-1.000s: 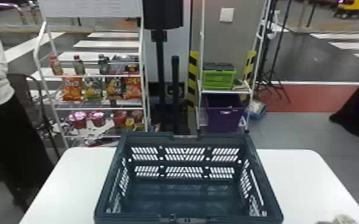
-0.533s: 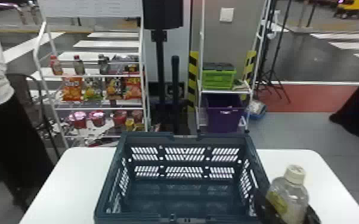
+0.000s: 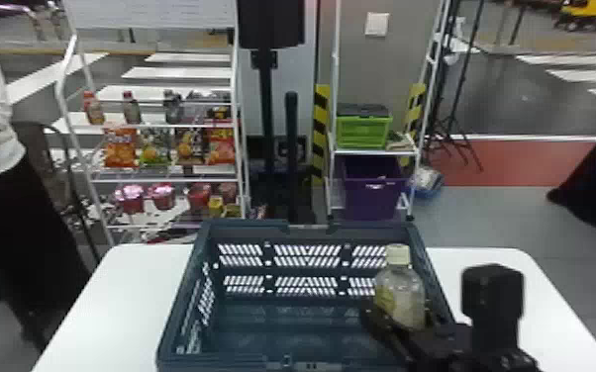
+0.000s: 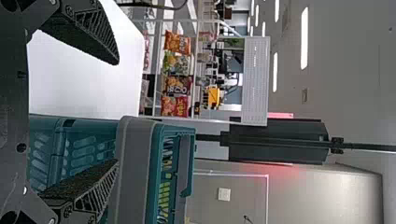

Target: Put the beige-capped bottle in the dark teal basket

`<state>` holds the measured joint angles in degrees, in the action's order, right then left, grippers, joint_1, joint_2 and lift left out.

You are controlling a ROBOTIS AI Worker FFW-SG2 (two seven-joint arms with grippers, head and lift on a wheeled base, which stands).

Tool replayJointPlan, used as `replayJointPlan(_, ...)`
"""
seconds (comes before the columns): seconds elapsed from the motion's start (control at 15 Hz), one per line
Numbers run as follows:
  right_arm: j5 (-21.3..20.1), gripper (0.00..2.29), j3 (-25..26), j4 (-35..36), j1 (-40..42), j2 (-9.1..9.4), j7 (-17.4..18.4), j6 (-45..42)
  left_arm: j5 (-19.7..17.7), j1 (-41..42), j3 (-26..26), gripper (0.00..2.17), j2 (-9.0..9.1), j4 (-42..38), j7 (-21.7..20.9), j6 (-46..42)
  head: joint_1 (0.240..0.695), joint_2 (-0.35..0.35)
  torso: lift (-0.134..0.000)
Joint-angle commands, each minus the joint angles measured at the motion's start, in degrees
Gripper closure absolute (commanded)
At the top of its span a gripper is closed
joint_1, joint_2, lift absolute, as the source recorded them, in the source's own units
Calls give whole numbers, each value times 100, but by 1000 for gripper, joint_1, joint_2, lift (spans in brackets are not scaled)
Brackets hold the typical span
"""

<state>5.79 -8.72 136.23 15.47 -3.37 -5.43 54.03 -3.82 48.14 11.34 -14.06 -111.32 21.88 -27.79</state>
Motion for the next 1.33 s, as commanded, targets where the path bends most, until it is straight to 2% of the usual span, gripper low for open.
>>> replayJointPlan(0.0, 36, 2253, -235, -167, -704, 29, 121, 1062, -5, -6, 0, 140, 0, 14, 0, -2, 499, 0, 0)
replayJointPlan(0.27, 54, 2253, -587, -791, -1600, 126, 314, 1994, -5, 11, 0, 140, 0, 67, 9, -90, 499, 0, 0)
replayJointPlan(0.53, 168, 2253, -762, -1696, -2198, 293, 367, 2222, -5, 11, 0, 140, 0, 67, 35, -125, 499, 0, 0)
replayJointPlan(0.8, 194, 2253, -929, -2654, -2646, 342, 402, 2134, -14, 29, 0, 140, -17, 49, 35, -125, 499, 0, 0)
replayJointPlan(1.13, 238, 2250, -956, -3437, -3006, 342, 455, 1959, -32, 29, -18, 140, -35, 49, 35, -125, 499, 0, 0)
replayJointPlan(1.2, 353, 2229, -956, -3524, -3033, 342, 455, 1853, -49, 29, -26, 140, -35, 32, 35, -125, 499, 0, 0)
replayJointPlan(1.27, 388, 2078, -964, -3560, -3059, 342, 455, 1836, -58, 29, -35, 140, -44, 23, 35, -125, 499, 0, 0)
